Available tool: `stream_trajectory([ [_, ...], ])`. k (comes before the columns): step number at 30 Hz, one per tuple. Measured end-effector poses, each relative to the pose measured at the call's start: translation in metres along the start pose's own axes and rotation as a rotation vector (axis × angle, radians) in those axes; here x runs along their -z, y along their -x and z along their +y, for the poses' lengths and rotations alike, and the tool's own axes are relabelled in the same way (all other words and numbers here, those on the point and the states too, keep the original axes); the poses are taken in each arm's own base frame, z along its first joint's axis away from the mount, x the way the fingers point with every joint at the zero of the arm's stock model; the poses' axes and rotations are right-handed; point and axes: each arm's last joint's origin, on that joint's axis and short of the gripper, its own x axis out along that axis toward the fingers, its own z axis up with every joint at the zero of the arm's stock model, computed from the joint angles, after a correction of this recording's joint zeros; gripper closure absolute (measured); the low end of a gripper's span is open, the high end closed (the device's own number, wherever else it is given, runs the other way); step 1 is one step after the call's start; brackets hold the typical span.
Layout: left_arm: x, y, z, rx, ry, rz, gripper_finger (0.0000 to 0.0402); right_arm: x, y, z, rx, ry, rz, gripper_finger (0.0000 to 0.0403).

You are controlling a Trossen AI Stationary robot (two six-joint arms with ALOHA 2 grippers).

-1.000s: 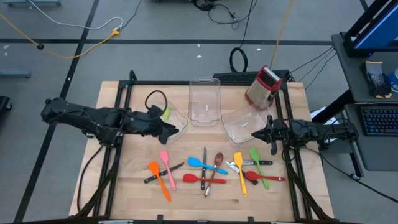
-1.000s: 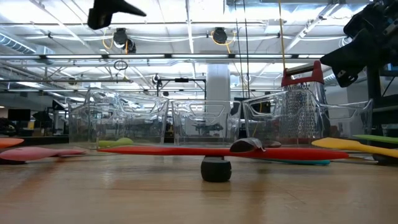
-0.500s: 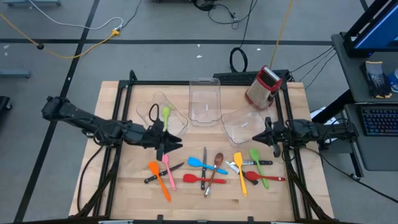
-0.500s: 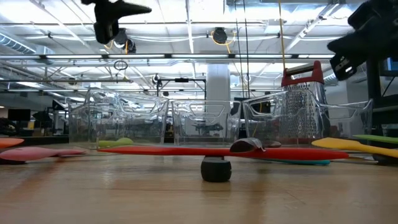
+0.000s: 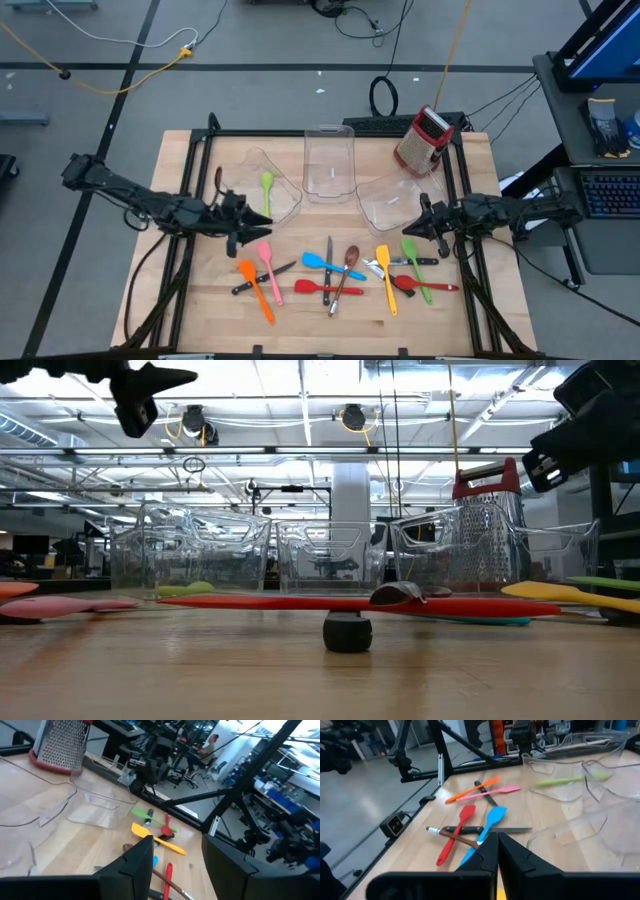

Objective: Pick & Place Kitchen Items
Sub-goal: Put the right red serving spoon into the left bin

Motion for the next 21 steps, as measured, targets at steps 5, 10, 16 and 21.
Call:
stream_trajectory([
  [5, 0.008, 0.016, 0.007, 0.034, -0.051, -0.014, 0.0229, -0.012, -0.006, 0.002, -0.013, 0.007, -0.059, 0.0402],
  [10, 0.013, 0.03, 0.016, 0.06, -0.084, -0.046, 0.0229, -0.03, -0.009, 0.006, -0.007, 0.03, -0.039, 0.0402],
  [16, 0.022, 0.043, 0.025, 0.119, -0.12, -0.061, 0.0229, -0.051, -0.016, 0.01, 0.012, 0.028, 0.065, 0.0403],
  [21, 0.031, 0.049, 0.034, 0.125, -0.126, -0.071, 0.0229, -0.059, -0.023, 0.019, -0.029, 0.02, 0.248, 0.0403],
])
